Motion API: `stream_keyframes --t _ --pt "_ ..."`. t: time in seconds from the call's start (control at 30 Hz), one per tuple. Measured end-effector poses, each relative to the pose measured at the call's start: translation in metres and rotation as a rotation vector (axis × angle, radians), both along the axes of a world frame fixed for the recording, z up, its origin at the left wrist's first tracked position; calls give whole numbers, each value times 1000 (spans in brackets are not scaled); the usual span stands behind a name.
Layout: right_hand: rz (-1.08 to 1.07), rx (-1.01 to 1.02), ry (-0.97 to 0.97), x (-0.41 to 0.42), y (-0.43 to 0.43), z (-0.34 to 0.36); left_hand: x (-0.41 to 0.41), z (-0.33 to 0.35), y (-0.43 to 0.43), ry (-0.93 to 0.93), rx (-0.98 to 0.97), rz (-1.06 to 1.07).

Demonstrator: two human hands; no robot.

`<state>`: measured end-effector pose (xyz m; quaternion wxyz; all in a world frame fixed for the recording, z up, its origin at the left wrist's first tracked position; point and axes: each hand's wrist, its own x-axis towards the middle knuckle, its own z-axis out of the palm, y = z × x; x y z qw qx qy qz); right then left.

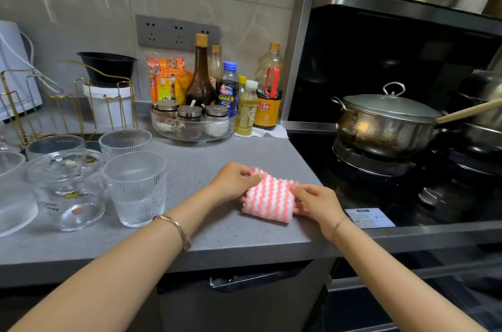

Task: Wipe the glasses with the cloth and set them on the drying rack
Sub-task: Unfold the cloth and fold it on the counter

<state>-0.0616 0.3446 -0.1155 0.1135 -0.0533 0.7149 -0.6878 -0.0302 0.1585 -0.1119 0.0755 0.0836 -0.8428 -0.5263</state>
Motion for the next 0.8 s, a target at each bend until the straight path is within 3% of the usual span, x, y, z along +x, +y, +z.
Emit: stream_keyframes --t 0.3,0.57,0.67,0.8 --pt "-1 129 -72 -12 -2 0 1 -1 -1 -161 35 -52" --pt "48 331 127 0 -2 -14 11 -16 6 -82 35 46" --pt "63 414 240 5 -2 -14 16 -18 3 2 -156 87" --pt "145 578 742 16 7 -13 34 -13 4 202 -566 -29"
